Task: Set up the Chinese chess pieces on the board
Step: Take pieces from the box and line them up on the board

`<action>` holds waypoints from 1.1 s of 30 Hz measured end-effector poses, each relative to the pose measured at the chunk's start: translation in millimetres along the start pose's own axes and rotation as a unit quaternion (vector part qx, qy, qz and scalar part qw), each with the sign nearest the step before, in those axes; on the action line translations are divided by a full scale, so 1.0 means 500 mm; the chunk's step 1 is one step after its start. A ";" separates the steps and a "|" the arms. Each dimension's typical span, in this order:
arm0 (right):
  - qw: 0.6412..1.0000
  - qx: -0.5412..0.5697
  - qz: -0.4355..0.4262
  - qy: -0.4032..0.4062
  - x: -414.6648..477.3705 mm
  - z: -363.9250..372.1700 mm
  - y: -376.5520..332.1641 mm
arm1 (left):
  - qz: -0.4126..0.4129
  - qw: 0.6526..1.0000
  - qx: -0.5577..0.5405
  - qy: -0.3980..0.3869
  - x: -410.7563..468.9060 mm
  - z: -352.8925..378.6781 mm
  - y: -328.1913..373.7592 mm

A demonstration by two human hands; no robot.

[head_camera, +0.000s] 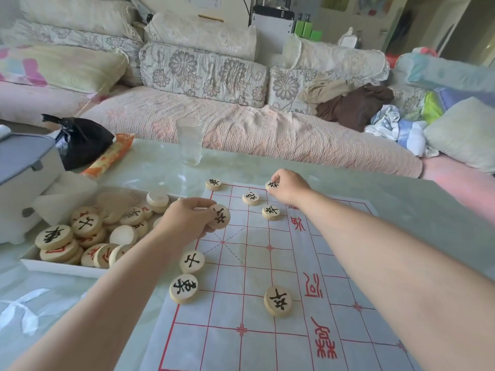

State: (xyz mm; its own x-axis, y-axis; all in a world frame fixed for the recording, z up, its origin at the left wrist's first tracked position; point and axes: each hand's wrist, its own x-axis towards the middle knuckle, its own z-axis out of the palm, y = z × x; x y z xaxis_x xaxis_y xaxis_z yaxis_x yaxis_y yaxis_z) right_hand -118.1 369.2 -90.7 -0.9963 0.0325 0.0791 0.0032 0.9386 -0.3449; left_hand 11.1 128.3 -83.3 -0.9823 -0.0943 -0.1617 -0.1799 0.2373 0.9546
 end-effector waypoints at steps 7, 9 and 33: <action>1.000 -0.004 0.002 -0.006 0.039 0.043 0.000 | 0.014 1.000 0.008 0.001 0.008 0.002 -0.008; 1.000 0.006 0.008 -0.001 0.035 0.043 -0.002 | 0.015 1.000 0.010 0.000 0.007 0.006 -0.009; 0.978 0.170 -0.115 -0.021 -0.331 -0.023 0.002 | 0.156 0.948 0.271 -0.060 -0.079 0.094 -0.007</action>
State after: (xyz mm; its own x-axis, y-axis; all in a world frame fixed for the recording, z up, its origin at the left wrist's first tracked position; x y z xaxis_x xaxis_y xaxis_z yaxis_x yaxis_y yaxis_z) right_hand 47.7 368.6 -93.3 -0.9699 -0.1879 0.1552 -0.2437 0.7502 -0.6147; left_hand 48.0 176.8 -91.9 -0.9851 0.1651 0.0490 0.1521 0.7002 0.6976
